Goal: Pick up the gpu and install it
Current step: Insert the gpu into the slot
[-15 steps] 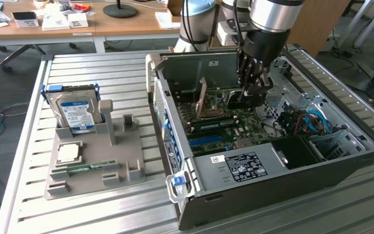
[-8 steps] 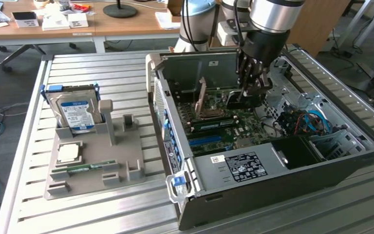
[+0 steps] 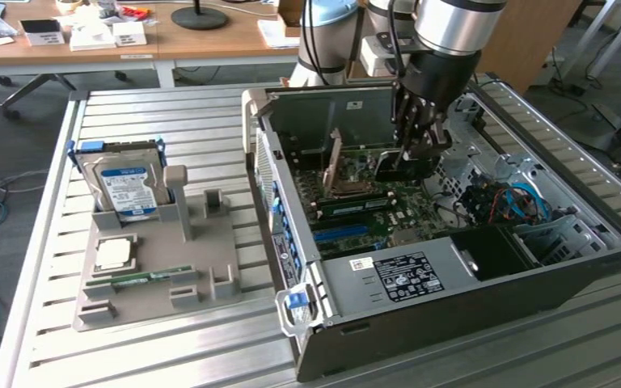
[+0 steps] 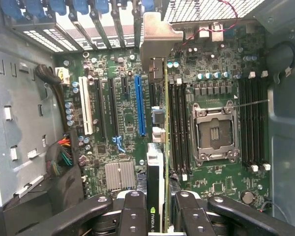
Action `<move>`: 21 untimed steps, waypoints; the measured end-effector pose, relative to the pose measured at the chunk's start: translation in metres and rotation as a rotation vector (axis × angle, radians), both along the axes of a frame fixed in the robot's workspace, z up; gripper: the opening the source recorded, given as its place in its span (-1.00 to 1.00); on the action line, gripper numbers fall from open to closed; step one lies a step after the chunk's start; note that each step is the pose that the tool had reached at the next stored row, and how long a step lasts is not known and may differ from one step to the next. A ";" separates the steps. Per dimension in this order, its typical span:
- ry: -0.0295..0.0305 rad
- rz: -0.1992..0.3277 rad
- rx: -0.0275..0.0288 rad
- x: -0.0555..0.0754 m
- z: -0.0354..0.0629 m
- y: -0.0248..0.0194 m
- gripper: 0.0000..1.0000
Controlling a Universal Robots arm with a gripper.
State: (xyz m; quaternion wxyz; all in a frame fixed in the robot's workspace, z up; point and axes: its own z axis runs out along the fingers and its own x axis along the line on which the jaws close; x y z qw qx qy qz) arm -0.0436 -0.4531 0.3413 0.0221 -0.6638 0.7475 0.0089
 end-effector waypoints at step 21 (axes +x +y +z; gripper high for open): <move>0.0010 0.000 0.0043 0.000 -0.0003 0.0000 -0.47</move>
